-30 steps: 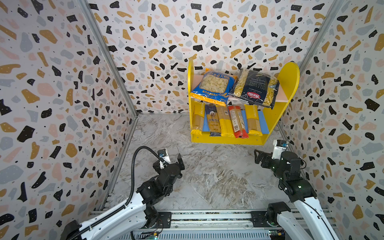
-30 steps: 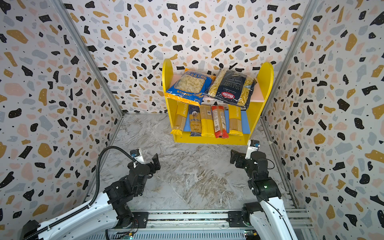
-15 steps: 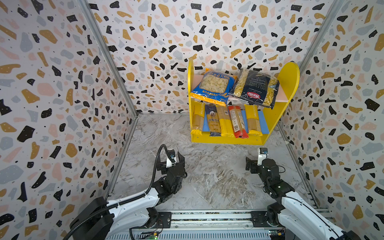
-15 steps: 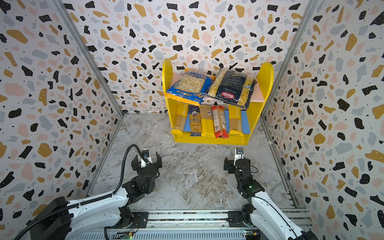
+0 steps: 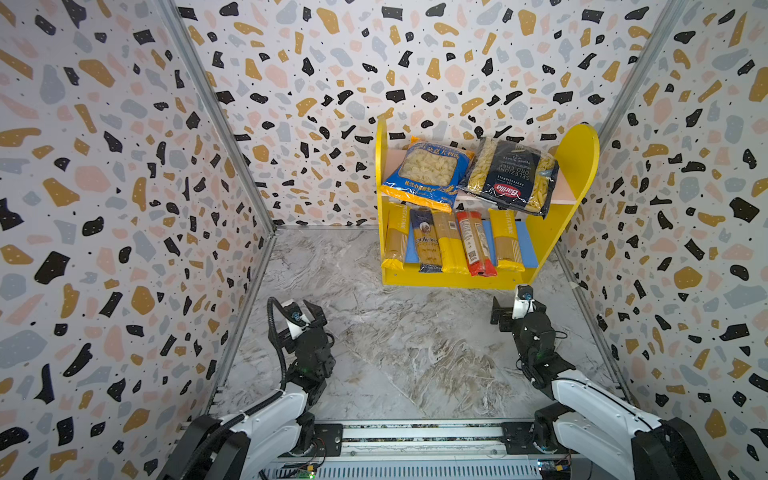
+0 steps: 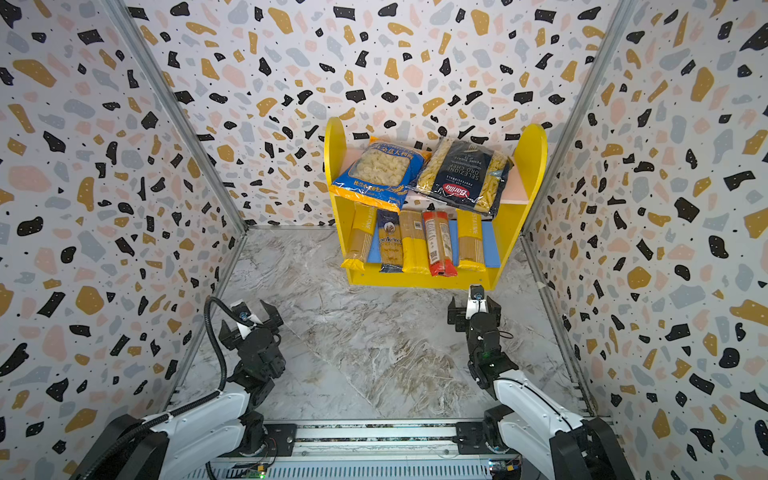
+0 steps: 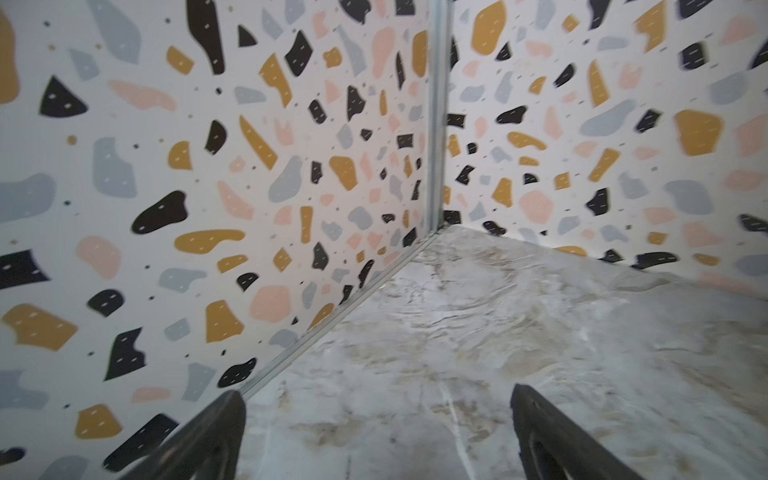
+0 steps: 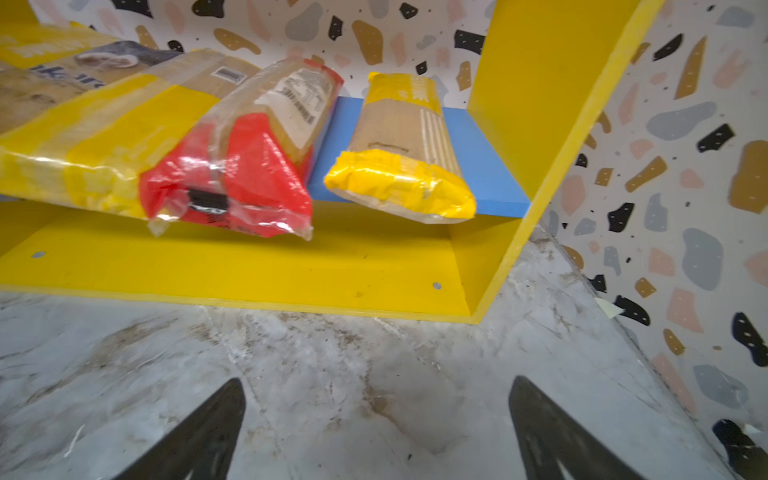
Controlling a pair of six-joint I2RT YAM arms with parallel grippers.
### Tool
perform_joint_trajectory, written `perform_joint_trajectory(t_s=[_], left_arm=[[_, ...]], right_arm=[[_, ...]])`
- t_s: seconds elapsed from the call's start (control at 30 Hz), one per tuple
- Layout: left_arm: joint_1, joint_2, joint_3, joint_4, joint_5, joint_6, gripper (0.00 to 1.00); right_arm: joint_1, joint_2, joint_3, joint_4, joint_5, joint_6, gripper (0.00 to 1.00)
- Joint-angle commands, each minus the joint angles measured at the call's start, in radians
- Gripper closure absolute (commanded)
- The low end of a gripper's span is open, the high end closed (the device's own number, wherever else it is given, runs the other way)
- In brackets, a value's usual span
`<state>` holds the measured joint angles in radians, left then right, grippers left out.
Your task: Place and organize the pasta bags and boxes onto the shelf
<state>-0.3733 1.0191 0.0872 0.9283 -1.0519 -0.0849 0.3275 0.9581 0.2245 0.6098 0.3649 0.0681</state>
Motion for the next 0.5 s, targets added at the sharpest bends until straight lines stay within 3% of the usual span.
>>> perform_joint_trajectory(t_s=[0.0,0.07,0.17,0.3,0.4,0.47], left_arm=[[0.024,0.119,-0.021,0.217,0.021,-0.027,0.00],[0.024,0.212,-0.030,0.376,0.015,0.030,0.00],[0.029,0.246,-0.004,0.377,0.023,0.068,0.01],[0.036,0.431,-0.002,0.594,0.098,0.144,0.00],[0.053,0.427,0.036,0.495,0.161,0.133,0.00],[0.109,0.381,0.030,0.417,0.272,0.074,0.00]], right_arm=[[-0.051,0.016,-0.050,0.141,-0.036,-0.009,0.01],[-0.070,0.058,-0.071,0.212,-0.049,-0.015,0.01],[-0.082,0.152,-0.055,0.272,-0.094,-0.034,0.01],[-0.117,0.251,-0.062,0.392,-0.137,-0.032,0.01],[-0.178,0.291,-0.065,0.474,-0.186,-0.017,0.01],[-0.198,0.316,-0.057,0.496,-0.199,-0.036,0.01]])
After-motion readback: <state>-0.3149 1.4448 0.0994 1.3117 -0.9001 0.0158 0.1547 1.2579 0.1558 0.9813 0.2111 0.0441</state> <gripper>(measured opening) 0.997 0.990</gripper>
